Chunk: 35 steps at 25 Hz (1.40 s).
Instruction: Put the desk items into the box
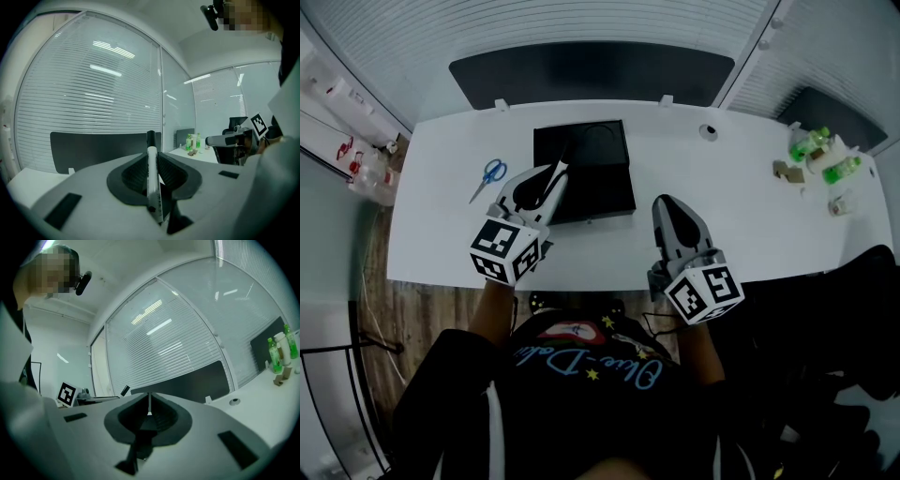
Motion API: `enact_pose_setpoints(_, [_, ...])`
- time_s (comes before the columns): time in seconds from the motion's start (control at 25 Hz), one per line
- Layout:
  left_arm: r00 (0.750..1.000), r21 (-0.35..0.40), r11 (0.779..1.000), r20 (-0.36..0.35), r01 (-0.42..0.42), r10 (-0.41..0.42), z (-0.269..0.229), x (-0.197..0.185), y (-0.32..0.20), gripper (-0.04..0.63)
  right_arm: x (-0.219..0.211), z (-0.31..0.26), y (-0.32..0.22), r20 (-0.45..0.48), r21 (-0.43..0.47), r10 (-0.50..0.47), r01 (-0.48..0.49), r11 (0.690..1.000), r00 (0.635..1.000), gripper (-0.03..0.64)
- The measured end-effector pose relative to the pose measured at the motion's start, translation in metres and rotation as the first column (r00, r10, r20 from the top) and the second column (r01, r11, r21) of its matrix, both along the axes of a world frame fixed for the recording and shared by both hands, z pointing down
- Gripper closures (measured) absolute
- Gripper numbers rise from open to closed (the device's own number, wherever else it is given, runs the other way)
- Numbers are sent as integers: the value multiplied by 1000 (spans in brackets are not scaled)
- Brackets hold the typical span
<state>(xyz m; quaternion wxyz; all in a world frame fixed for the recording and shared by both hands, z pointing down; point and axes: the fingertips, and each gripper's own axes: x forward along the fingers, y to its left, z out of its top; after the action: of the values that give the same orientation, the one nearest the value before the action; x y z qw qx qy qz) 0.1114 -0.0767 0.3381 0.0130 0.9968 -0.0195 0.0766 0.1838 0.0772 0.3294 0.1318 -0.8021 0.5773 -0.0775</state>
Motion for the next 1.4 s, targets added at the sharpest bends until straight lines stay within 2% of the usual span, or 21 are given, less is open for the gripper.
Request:
enact_pose_setpoints(0.4, [999,7,999,19,35,-36,15,8,22,522,13,10,29,5,-9,-17,17,1000,1000,595])
enact_pose_setpoints(0.76, [997,-6,999,58,54,-54,33,2,20,522,10,22,25,50,-10,-36,37,999,998,595])
enact_pose_setpoints(1.4, [989,-31,999,145,-12,16,84,24,7,522,28,37,24,89,-41,36,-32,999,995,595])
